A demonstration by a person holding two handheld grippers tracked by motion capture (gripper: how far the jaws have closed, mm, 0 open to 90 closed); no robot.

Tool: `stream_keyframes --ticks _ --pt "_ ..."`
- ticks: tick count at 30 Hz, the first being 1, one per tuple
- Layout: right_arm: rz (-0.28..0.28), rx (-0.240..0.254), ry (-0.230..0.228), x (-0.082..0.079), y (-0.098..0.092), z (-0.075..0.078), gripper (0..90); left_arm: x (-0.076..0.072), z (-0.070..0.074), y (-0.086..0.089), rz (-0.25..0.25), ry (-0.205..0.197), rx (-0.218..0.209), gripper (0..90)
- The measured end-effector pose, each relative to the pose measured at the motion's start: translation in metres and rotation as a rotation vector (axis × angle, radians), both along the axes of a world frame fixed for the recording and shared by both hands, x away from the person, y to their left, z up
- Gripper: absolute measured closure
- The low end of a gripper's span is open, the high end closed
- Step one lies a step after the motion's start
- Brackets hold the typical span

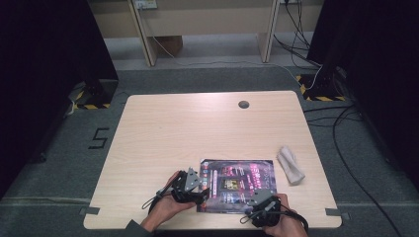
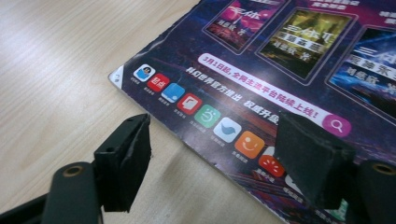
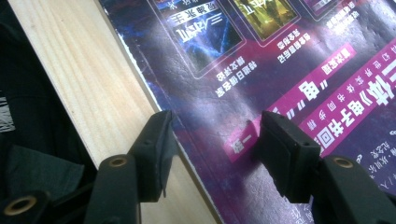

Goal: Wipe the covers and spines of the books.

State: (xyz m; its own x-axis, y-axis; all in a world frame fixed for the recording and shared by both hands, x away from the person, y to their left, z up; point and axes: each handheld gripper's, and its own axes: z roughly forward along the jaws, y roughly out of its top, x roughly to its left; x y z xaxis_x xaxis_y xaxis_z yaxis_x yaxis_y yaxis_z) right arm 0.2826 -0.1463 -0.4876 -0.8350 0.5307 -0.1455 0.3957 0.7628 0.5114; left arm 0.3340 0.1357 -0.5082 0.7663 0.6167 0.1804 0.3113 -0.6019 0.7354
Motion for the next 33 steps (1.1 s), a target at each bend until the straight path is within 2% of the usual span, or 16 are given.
stream_keyframes --ticks 7,8,9,11,12,14,17,20,22,23,25,27,30,31,32,33 --pt "-0.064 -0.002 -0.018 0.011 -0.005 0.000 45.6 -0.014 0.002 -0.003 -0.025 0.007 0.020 43.4" --pt "-0.104 0.003 -0.023 0.019 -0.009 -0.001 45.1 -0.020 0.003 -0.005 -0.034 0.017 0.024 44.1" --pt "-0.113 0.005 -0.025 0.022 -0.010 -0.001 44.5 -0.020 0.003 -0.005 -0.034 0.017 0.024 45.0" --pt "-0.131 0.003 -0.029 0.026 -0.010 -0.001 44.5 -0.024 0.004 -0.005 -0.041 0.031 0.020 45.2" --pt "-0.158 0.005 -0.044 0.035 -0.011 -0.002 44.6 -0.028 0.003 -0.005 -0.039 0.054 -0.001 45.2" --pt "-0.169 0.008 -0.051 0.044 -0.011 -0.002 44.5 -0.031 0.003 -0.006 -0.040 0.069 -0.015 45.2" --pt "-0.194 0.025 -0.055 0.059 -0.010 -0.003 44.1 -0.033 0.002 -0.008 -0.043 0.092 -0.045 45.1" --pt "-0.250 0.049 -0.044 0.074 -0.008 -0.005 43.1 -0.035 0.002 -0.012 -0.047 0.106 -0.056 45.0" --pt "-0.270 0.054 -0.050 0.084 -0.006 -0.005 43.3 -0.036 0.001 -0.017 -0.050 0.123 -0.079 44.5" --pt "-0.285 0.054 -0.051 0.088 -0.005 -0.006 43.4 -0.037 0.000 -0.024 -0.045 0.130 -0.089 43.2" --pt "-0.298 0.060 -0.053 0.095 -0.003 -0.006 43.4 -0.038 0.000 -0.030 -0.013 0.124 -0.076 36.4" --pt "-0.320 0.091 -0.048 0.098 -0.004 -0.006 43.4 -0.039 0.001 -0.034 0.005 0.124 -0.067 33.3" --pt "-0.355 0.197 0.007 0.097 -0.008 -0.005 42.1 -0.039 0.000 -0.034 0.029 0.118 -0.069 29.2" --pt "-0.355 0.197 0.007 0.097 -0.008 -0.005 42.1 -0.039 0.000 -0.034 0.029 0.118 -0.069 27.3" --pt "-0.362 0.227 0.025 0.096 -0.008 -0.006 41.5 -0.036 -0.001 -0.032 0.040 0.140 -0.092 26.5" --pt "-0.363 0.233 0.032 0.095 -0.007 -0.006 41.2 -0.035 -0.002 -0.031 0.048 0.145 -0.101 24.4"
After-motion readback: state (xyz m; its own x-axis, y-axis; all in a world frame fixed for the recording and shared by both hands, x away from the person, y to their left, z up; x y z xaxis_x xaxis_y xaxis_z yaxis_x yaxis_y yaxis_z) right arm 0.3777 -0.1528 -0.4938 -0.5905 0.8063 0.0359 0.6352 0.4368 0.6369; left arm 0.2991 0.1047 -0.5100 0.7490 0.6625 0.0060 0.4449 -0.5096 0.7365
